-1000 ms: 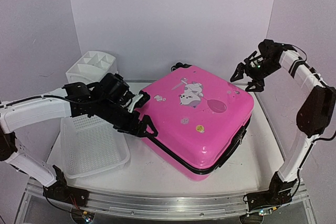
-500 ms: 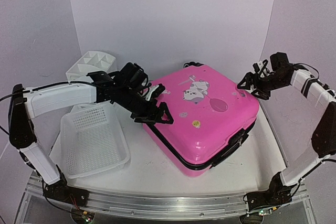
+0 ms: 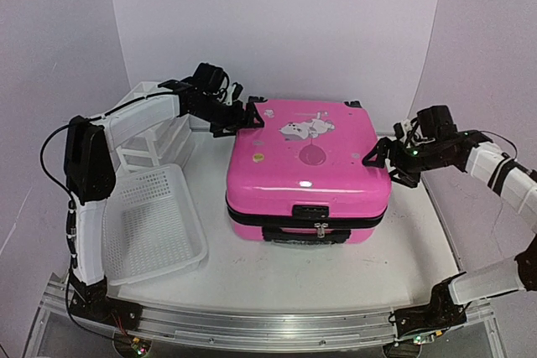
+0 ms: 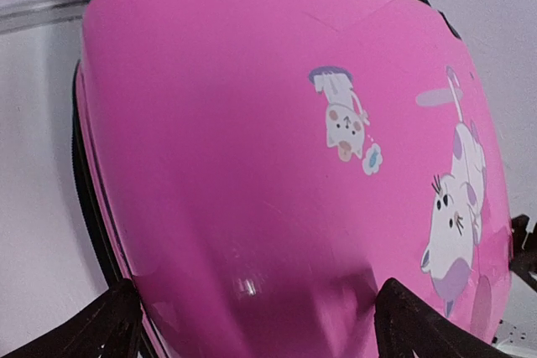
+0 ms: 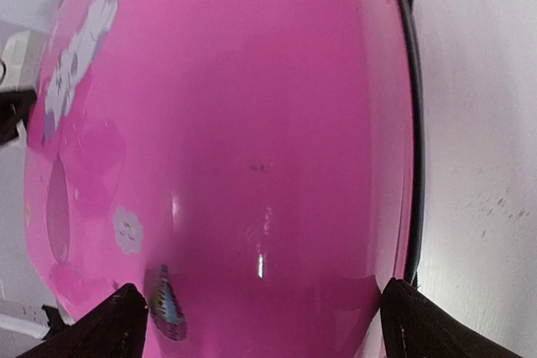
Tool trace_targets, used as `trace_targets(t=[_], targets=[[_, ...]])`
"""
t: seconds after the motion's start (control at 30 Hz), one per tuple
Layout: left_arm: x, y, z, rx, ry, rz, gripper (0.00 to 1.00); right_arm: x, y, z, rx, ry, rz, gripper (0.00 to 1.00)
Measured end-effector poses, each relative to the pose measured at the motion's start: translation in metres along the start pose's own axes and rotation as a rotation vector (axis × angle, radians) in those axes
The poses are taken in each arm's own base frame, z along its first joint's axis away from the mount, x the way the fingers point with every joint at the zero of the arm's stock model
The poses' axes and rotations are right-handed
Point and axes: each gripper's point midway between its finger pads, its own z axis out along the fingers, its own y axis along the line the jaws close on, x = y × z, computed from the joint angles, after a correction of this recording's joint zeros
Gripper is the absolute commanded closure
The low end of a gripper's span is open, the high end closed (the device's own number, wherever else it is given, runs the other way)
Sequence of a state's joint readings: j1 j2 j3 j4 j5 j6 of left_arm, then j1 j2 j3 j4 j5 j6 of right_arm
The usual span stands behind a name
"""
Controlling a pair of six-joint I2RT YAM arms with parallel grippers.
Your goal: Open, take out, and arrange the luggage
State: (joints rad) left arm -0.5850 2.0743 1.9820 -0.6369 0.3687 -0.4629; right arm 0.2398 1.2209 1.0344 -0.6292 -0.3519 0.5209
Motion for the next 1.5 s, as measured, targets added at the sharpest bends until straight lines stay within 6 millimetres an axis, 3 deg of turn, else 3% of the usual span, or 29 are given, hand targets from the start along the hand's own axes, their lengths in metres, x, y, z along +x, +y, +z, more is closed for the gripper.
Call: trace_targets(t=[0.1, 0.3, 0.5, 0.63, 0.77, 0.93, 1.0, 1.17, 1.3, 1.5], targets=[[-0.018, 0.008, 0.005, -0.019, -0.043, 0.048, 0.02, 0.019, 0.013, 0.004, -0.005, 0.100, -0.013, 0.02], [-0.003, 0.000, -0.008, -0.049, -0.025, 0.161, 0.01, 0.040, 0.004, -0.025, 0.113, 0.183, -0.081, 0.02], [0.038, -0.021, -0.060, -0.095, 0.040, 0.274, 0.01, 0.072, 0.001, -0.067, 0.127, 0.204, -0.116, 0.04], [0.042, -0.038, -0.109, -0.084, -0.002, 0.303, 0.01, 0.102, 0.007, -0.079, 0.076, 0.225, -0.147, 0.11], [0.050, -0.055, -0.135, -0.001, -0.004, 0.282, 0.01, 0.139, 0.009, -0.064, 0.055, 0.311, -0.161, 0.14], [0.062, -0.067, -0.133, 0.085, 0.054, 0.234, 0.01, 0.174, 0.031, -0.028, 0.106, 0.362, -0.350, 0.14], [0.066, -0.068, -0.132, 0.097, 0.074, 0.224, 0.01, 0.179, 0.037, -0.016, 0.162, 0.310, -0.432, 0.16], [0.068, -0.066, -0.130, 0.092, 0.085, 0.220, 0.02, 0.173, 0.050, 0.010, 0.251, 0.152, -0.525, 0.46], [0.082, -0.052, -0.119, 0.070, 0.123, 0.209, 0.03, 0.168, 0.061, 0.038, 0.261, 0.044, -0.541, 0.53], [0.111, -0.025, -0.101, 0.012, 0.206, 0.173, 0.10, 0.190, 0.081, 0.062, 0.186, -0.105, -0.685, 0.69]])
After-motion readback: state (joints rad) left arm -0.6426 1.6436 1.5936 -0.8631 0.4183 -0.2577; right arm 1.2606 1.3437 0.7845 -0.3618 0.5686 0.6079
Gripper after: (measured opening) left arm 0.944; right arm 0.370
